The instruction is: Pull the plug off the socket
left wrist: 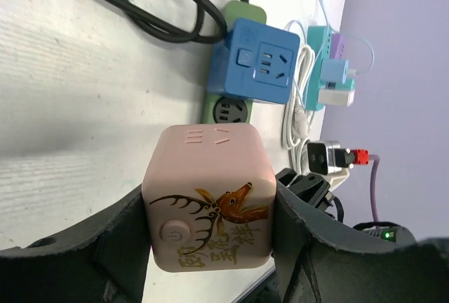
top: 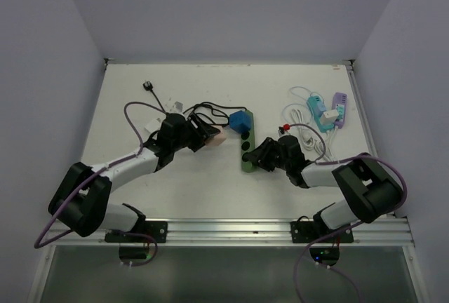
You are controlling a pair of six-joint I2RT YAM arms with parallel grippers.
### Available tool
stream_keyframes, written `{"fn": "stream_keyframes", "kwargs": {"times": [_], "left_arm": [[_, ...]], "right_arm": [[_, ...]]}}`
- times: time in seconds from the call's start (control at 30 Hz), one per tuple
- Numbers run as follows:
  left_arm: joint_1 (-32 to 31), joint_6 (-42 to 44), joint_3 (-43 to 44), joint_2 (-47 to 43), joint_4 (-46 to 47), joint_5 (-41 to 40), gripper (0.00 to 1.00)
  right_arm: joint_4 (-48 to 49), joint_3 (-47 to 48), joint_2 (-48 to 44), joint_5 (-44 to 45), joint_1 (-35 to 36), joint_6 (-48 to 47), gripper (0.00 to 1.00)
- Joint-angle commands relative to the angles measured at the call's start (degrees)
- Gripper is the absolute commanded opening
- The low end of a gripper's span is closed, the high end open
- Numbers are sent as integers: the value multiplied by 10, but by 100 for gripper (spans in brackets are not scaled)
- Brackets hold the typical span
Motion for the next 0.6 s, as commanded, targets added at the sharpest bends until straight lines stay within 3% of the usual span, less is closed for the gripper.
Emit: {"fn": "stream_keyframes", "kwargs": {"times": [0.0, 0.17, 0.27, 0.3, 0.47, 0.57], "left_arm": [[24, 9, 12, -8, 24, 32, 0], [26, 44, 40, -17, -20, 21, 0], [29, 94, 68, -35, -107, -40, 0], [32, 109, 76, -41, -182, -85, 0], [40, 197, 127, -48, -362, -242, 0], [46, 221, 123, -56, -396, -336, 0]], "right_arm": [[-187, -36, 38, 133, -18, 3, 0], [-185, -36, 32, 132, -18, -1, 0], [-177, -36, 35, 129, -18, -6, 0], [-175, -36, 35, 129, -18, -7, 0], [-158, -29, 52, 104, -18, -18, 0], [-153, -28, 54, 98, -18, -23, 0]]}}
